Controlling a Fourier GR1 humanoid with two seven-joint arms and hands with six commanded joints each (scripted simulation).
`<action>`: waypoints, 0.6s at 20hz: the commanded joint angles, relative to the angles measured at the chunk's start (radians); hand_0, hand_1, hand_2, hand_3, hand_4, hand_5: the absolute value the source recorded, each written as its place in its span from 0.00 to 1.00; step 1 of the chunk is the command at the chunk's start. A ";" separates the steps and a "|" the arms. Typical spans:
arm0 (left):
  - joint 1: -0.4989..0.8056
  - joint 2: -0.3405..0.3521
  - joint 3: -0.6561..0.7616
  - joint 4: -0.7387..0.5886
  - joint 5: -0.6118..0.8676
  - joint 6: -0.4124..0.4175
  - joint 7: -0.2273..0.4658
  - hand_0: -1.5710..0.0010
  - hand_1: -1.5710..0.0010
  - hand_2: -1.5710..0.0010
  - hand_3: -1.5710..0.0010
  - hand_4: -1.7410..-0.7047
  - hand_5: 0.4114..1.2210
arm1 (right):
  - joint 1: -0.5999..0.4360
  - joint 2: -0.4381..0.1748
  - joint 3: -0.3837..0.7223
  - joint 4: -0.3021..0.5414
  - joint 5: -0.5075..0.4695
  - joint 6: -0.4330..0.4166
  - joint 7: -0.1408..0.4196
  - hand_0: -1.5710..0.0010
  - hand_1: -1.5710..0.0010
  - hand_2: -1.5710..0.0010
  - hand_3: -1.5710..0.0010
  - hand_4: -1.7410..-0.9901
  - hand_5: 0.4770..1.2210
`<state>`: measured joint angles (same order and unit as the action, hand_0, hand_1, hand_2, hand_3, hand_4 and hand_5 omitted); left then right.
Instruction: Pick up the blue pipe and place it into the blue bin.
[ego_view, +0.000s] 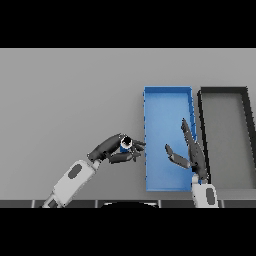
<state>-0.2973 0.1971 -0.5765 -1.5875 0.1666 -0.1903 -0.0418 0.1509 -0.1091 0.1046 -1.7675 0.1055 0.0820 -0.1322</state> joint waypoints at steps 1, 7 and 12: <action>-0.004 0.000 0.009 0.003 0.011 -0.001 0.001 0.00 0.00 0.00 0.08 0.01 1.00 | -0.008 -0.010 -0.003 -0.029 -0.063 0.048 0.014 1.00 1.00 1.00 1.00 0.72 0.17; -0.003 0.002 0.002 0.000 0.003 -0.005 -0.008 0.00 0.00 0.00 0.08 0.01 1.00 | -0.113 -0.163 0.024 -0.205 -0.287 0.247 0.210 1.00 1.00 1.00 1.00 0.64 0.06; -0.010 0.002 0.004 0.022 -0.007 -0.005 0.004 0.00 0.00 0.00 0.08 0.01 1.00 | -0.274 -0.210 0.102 -0.272 -0.358 0.308 0.366 1.00 1.00 1.00 1.00 0.59 0.06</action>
<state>-0.3078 0.1982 -0.5729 -1.5648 0.1608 -0.1971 -0.0348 -0.1244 -0.3195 0.2067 -2.0395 -0.2520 0.3892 0.2329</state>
